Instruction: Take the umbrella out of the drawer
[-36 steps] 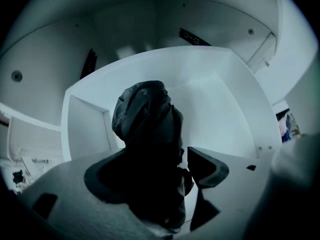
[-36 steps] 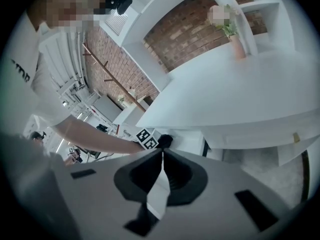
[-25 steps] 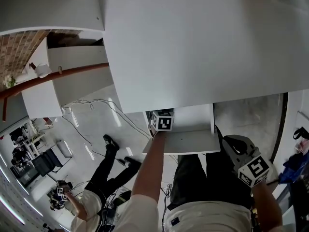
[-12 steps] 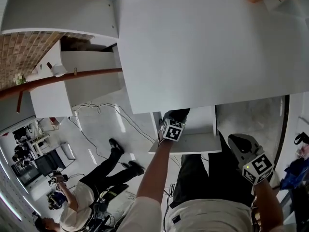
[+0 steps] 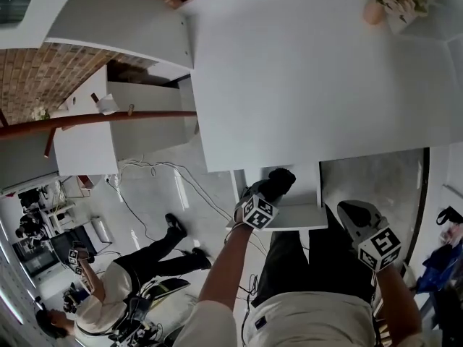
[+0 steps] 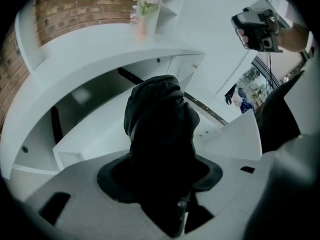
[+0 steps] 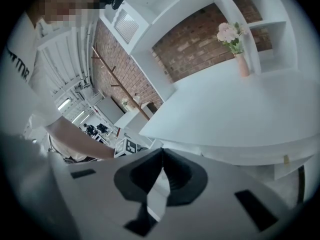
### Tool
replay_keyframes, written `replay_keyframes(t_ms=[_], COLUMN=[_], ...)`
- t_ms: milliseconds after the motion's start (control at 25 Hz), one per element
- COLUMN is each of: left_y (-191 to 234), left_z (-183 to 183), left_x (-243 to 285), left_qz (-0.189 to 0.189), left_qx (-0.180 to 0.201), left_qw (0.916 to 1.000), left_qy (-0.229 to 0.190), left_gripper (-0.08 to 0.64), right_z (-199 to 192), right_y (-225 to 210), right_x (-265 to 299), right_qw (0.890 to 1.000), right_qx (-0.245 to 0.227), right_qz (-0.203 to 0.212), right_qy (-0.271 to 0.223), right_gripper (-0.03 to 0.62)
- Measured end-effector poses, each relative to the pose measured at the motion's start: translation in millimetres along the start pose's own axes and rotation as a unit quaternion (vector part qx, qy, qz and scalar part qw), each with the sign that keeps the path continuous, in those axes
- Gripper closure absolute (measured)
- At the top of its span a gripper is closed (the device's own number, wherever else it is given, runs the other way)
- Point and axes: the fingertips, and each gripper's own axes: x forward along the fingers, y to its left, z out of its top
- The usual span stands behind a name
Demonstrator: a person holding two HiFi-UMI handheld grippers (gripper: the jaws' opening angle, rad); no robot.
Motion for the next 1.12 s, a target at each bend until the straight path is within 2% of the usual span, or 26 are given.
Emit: replay_keyframes(t_ms=[320,640,920,1120], left_y=[-5,-3,-16,-26], left_z=[38,69,78,90], left_x=[-51,-107,-152,-197], left_qz=[0.039,0.077,0.089,0.114], left_qx=[-0.013,-0.043,-0.074,-0.085], left_qw=[0.9971,0.9878,0.9760,0.9591], left_qy=[-0.064,-0.129,-0.185,-0.245], left_gripper=[0.311,0.311,0.310,0.311], right_z=[11,31,36,34], right_y=[9,29,53,70], right_x=[-13,-18,-18,-14], right_qw=[1.000,0.997,0.993,0.989], right_qx=[-0.023,-0.069,-0.110,-0.134], right_qz=[0.012,0.033,0.048,0.058], right_qy=[-0.003,0.003,0.008,0.005], right_gripper=[0.561,0.561,0.561,0.561])
